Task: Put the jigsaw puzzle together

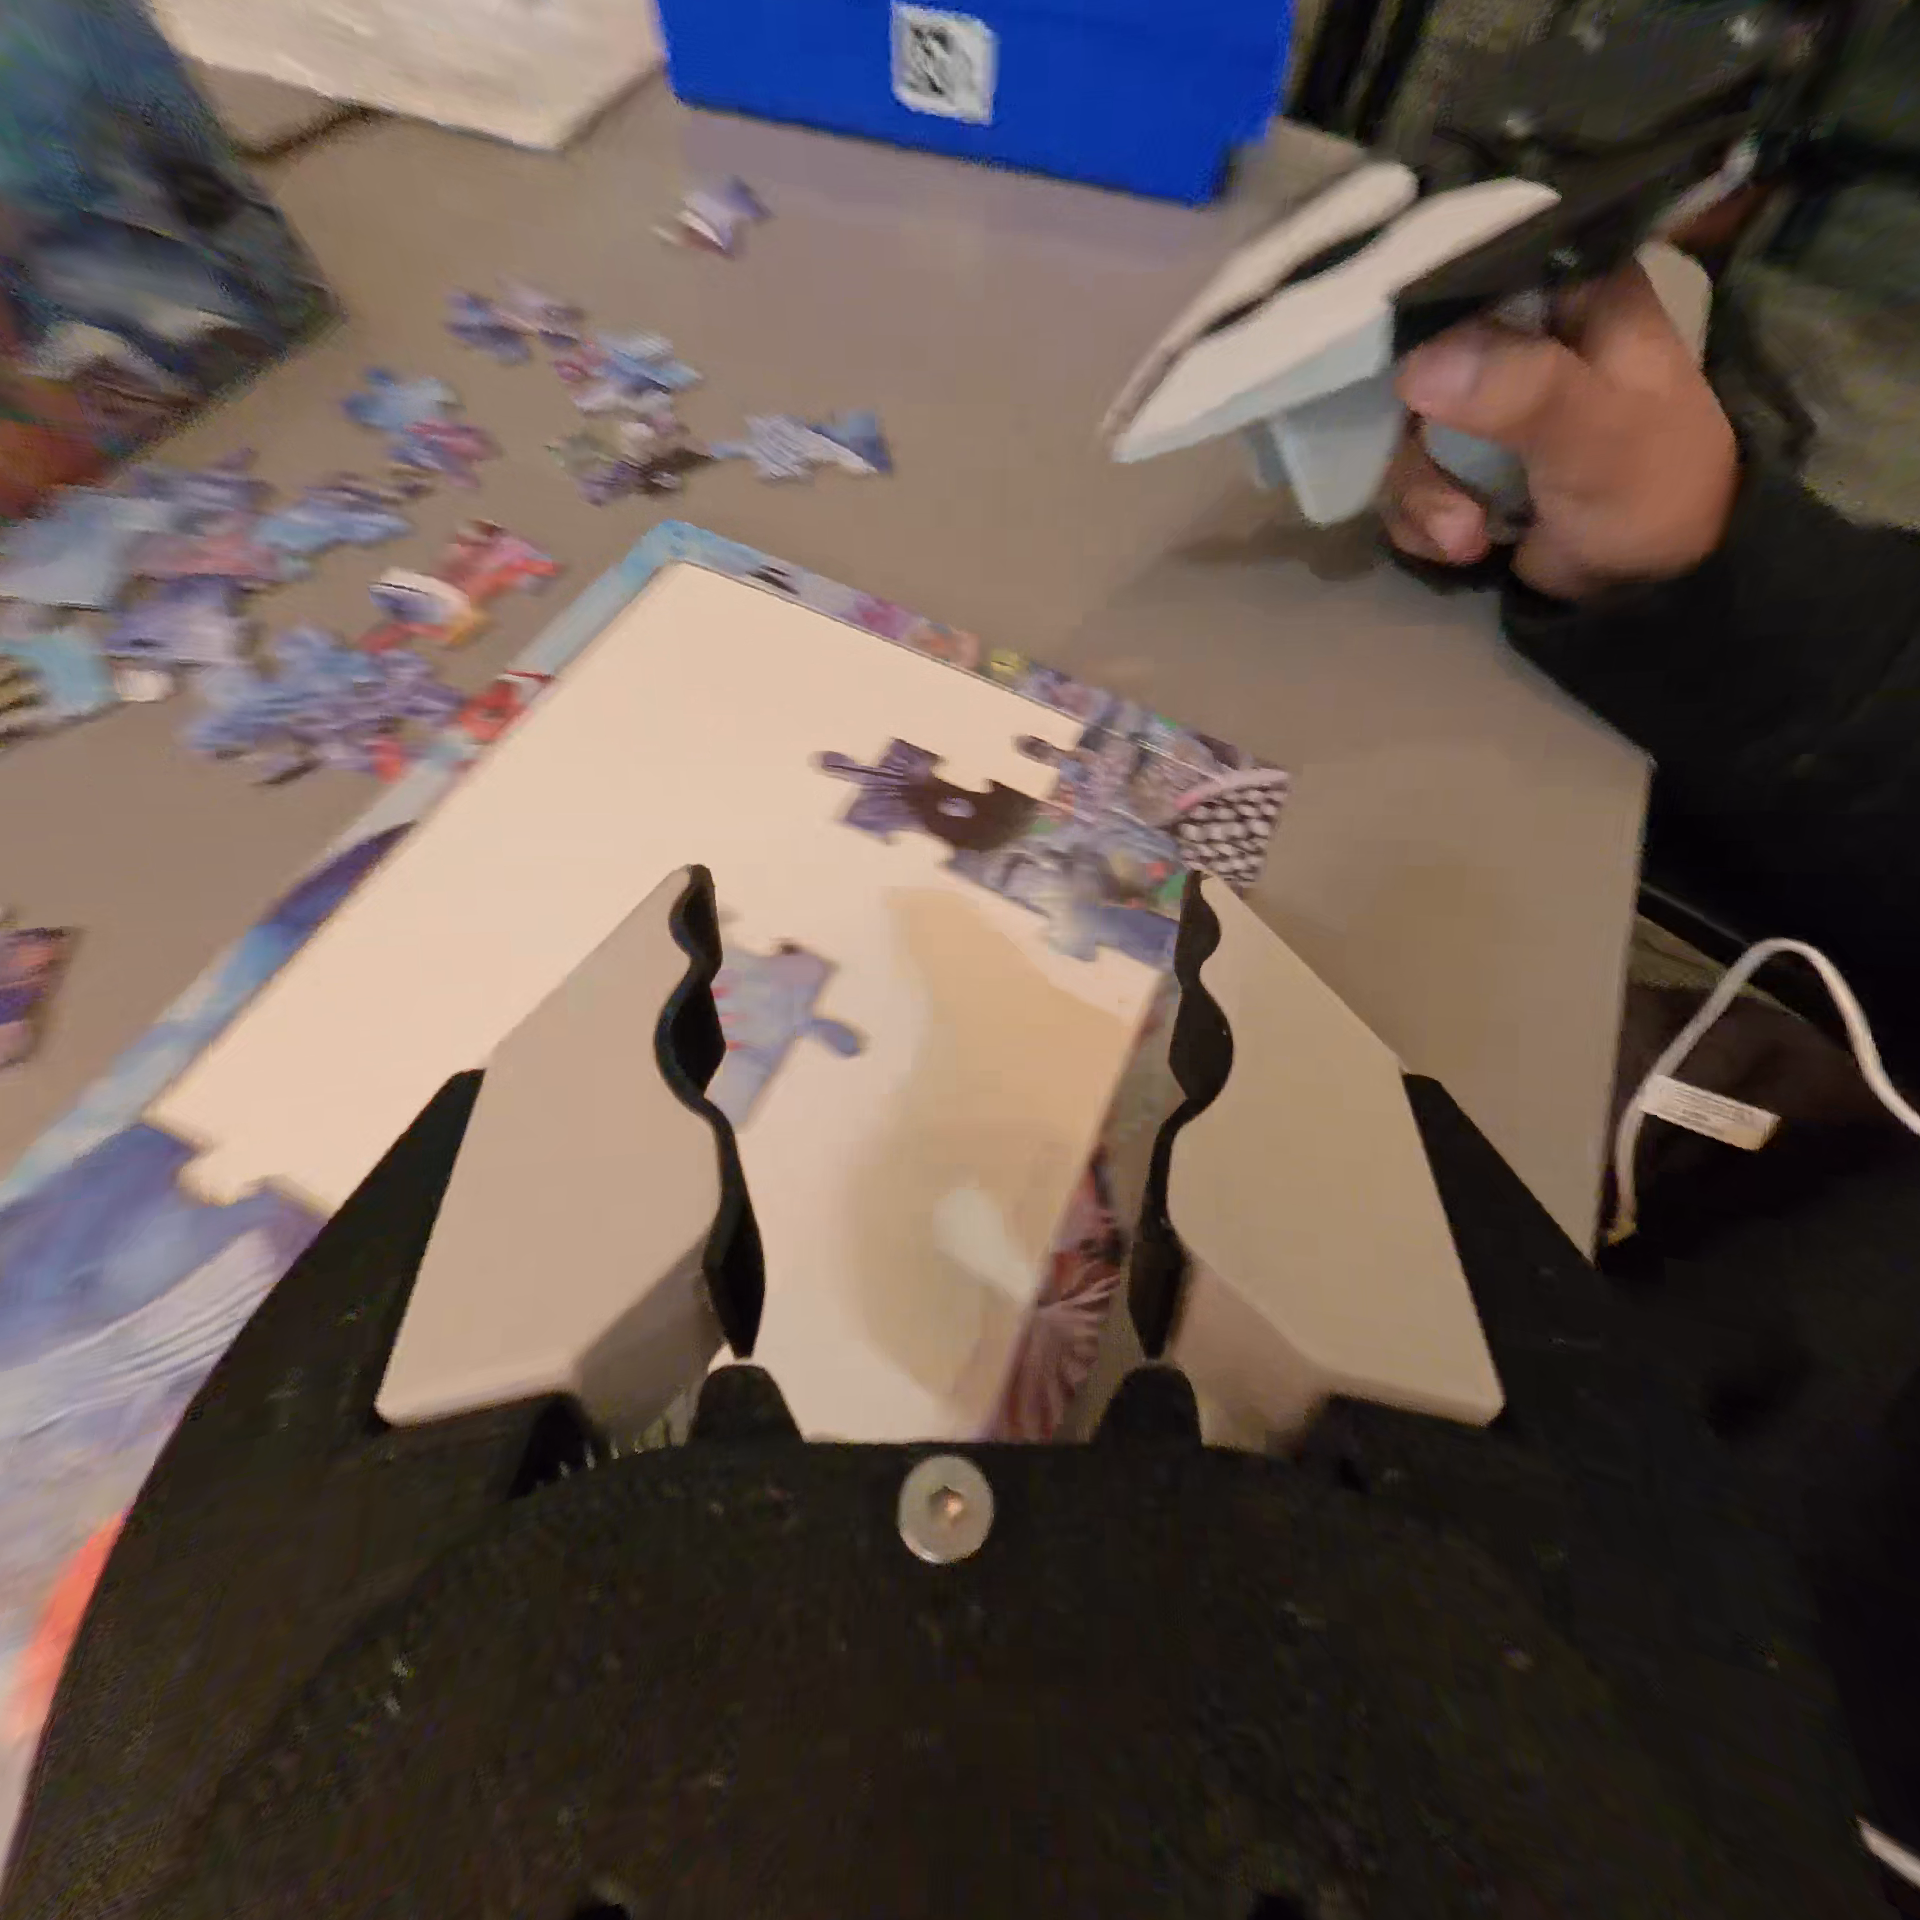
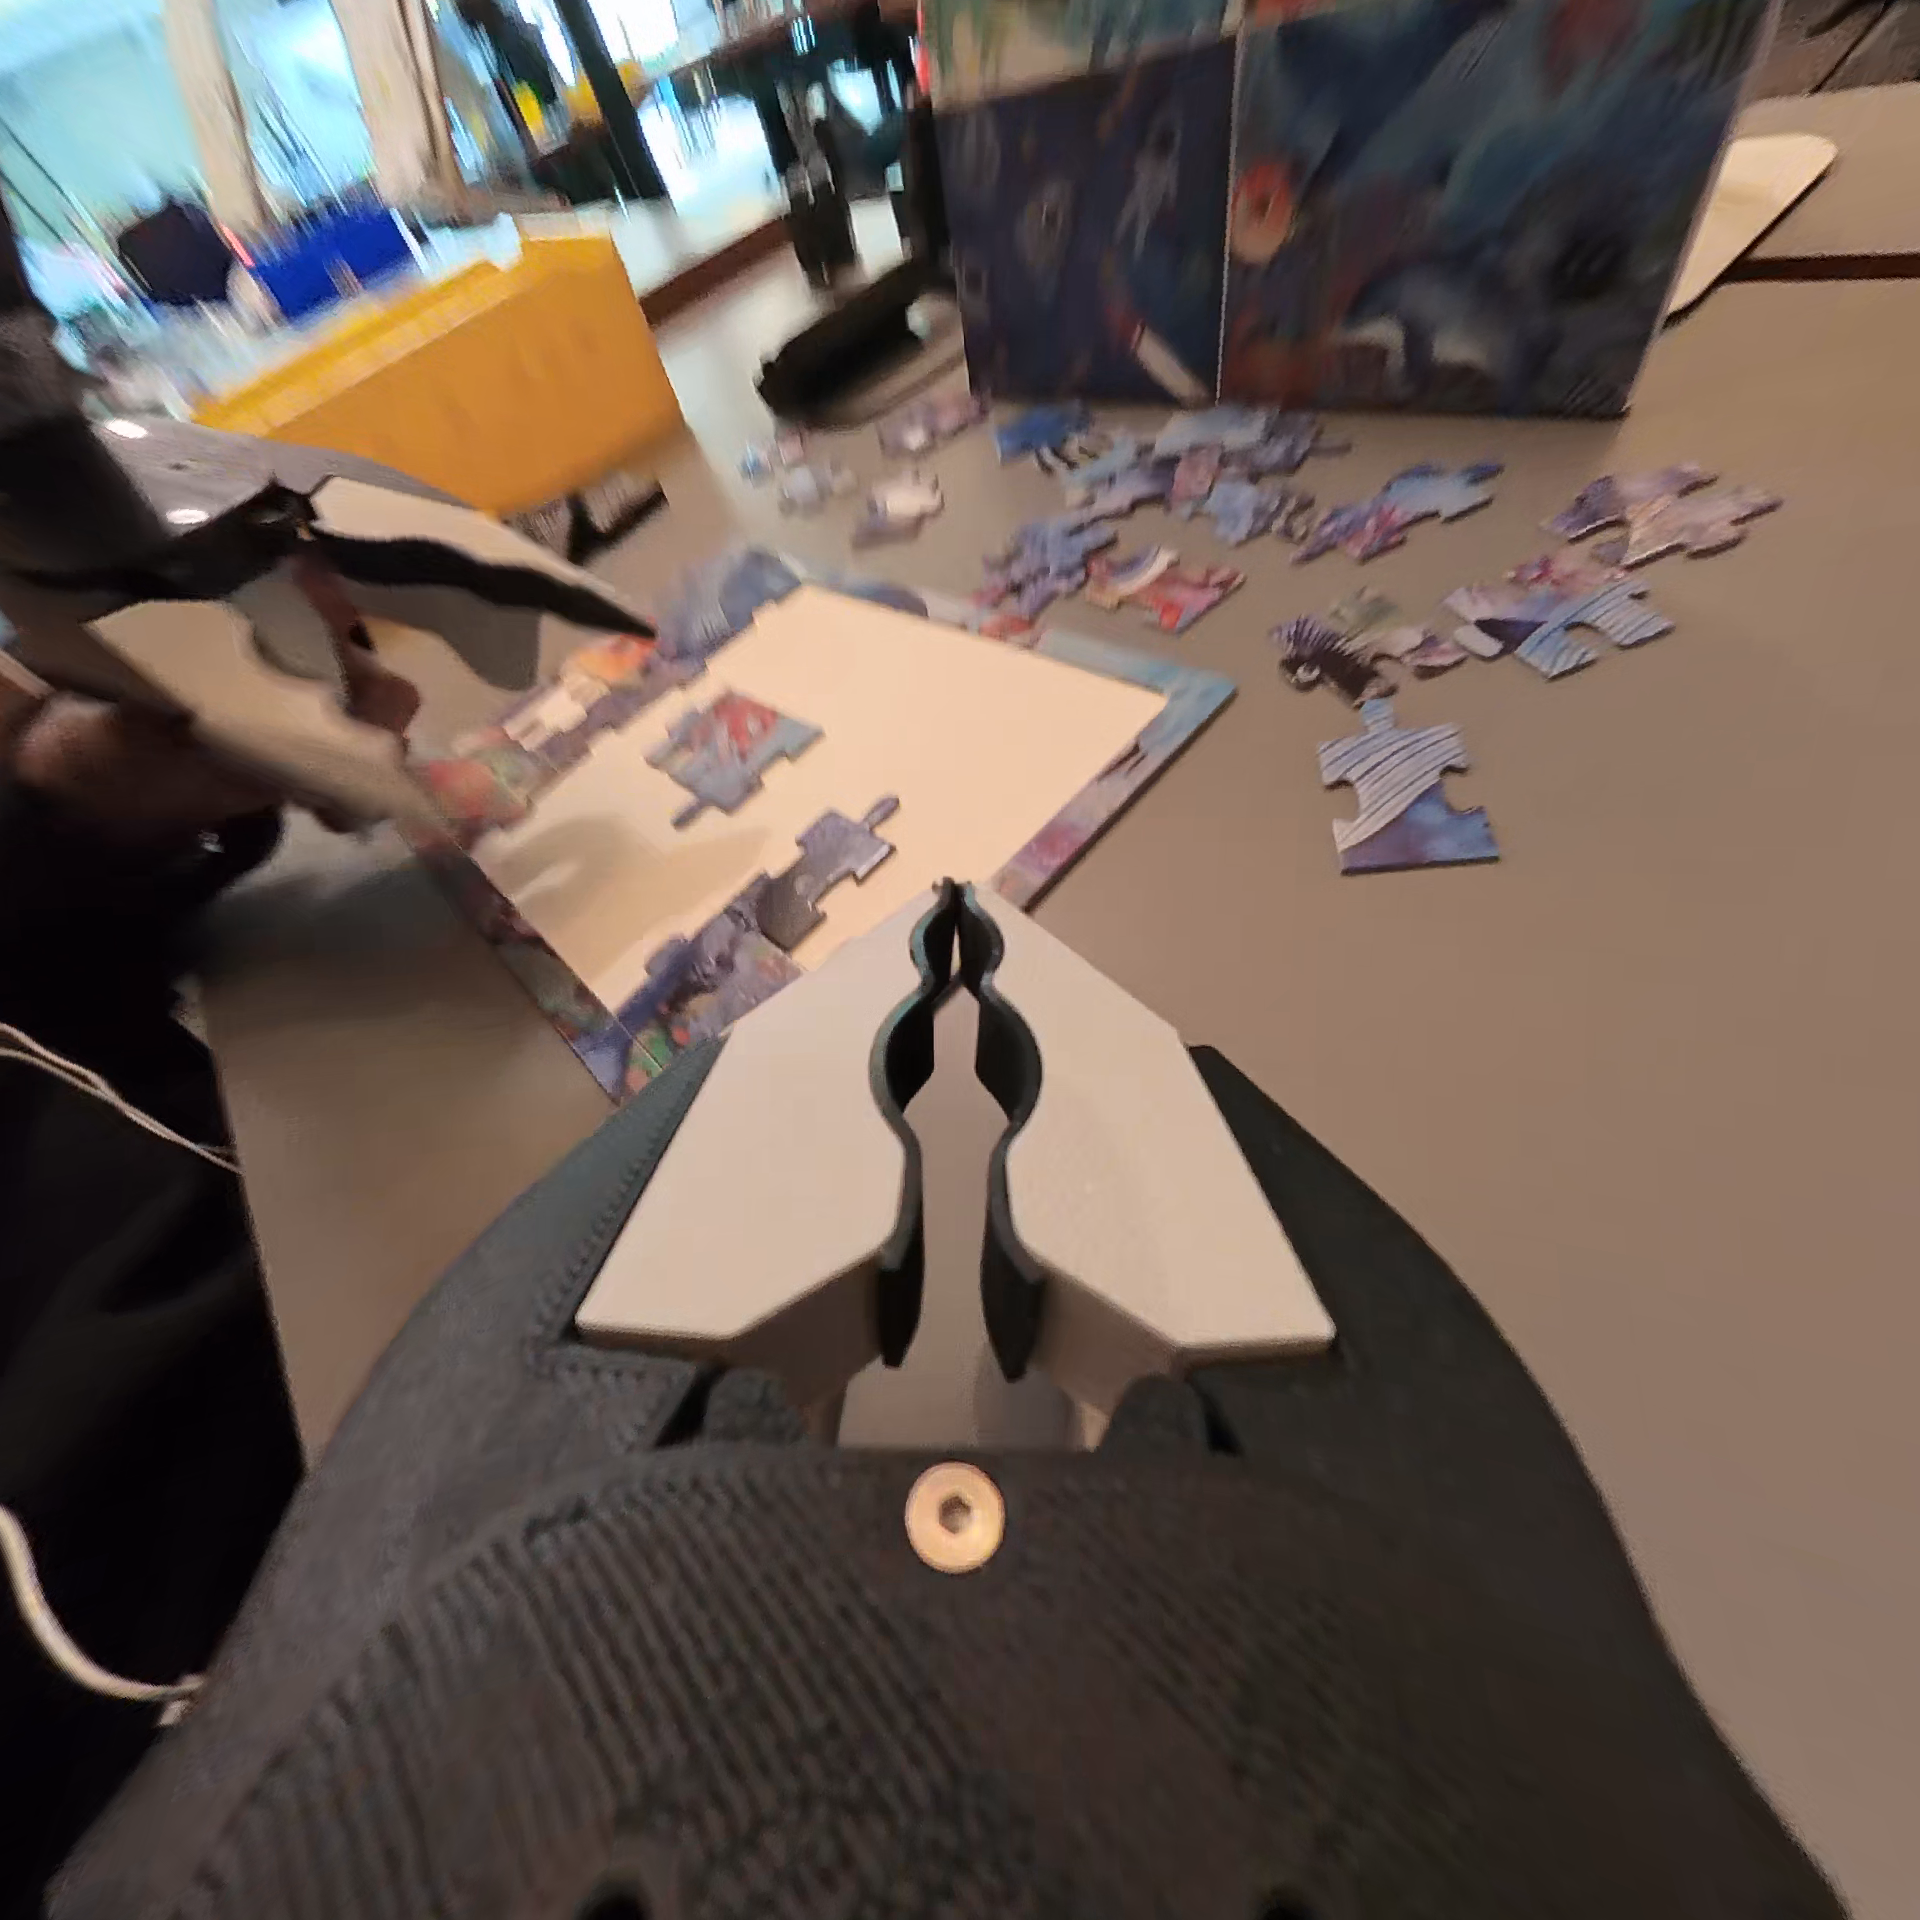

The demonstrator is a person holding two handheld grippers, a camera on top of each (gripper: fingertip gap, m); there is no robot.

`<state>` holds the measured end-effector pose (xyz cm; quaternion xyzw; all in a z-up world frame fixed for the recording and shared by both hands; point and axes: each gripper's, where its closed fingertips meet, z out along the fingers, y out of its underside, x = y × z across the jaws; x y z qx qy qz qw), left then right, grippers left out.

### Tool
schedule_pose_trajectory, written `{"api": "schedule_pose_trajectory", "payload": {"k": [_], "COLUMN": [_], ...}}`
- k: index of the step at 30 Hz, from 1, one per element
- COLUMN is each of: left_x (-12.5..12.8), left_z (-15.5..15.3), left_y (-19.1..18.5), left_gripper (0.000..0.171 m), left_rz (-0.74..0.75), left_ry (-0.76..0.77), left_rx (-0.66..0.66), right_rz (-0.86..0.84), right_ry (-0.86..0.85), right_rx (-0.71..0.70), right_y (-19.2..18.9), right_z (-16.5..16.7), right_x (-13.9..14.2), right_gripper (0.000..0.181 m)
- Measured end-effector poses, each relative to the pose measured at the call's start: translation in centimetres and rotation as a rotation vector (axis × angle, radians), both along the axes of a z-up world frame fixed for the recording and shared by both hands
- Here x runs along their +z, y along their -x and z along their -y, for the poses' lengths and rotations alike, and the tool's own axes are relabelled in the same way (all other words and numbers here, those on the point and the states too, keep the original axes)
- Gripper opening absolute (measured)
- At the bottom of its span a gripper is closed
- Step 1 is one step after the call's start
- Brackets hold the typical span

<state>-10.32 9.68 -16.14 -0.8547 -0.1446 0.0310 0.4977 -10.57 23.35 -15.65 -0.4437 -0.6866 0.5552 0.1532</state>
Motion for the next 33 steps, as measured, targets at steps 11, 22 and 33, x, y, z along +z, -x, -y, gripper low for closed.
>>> {"api": "schedule_pose_trajectory", "payload": {"k": [11, 22, 33], "left_x": [3.4, 0.8, 0.2], "left_z": [16.3, 17.3, 17.0], "left_y": [11.5, 12.1, 12.1], "left_gripper": [0.08, 0.065, 0.064], "left_rz": [-0.216, -0.17, -0.166], "left_ry": [-0.127, -0.096, -0.059], "left_rx": [0.48, 0.467, 0.458], "right_rz": [-0.063, -0.054, -0.056], "right_ry": [-0.076, -0.051, -0.131], "right_rx": [-0.104, -0.117, -0.135], "right_y": [0.8, 1.0, 1.4], "right_z": [-1.0, -1.3, -1.4], "right_x": [0.2, 0.3, -0.2], "right_gripper": [0.0, 0.0, 0.004]}}
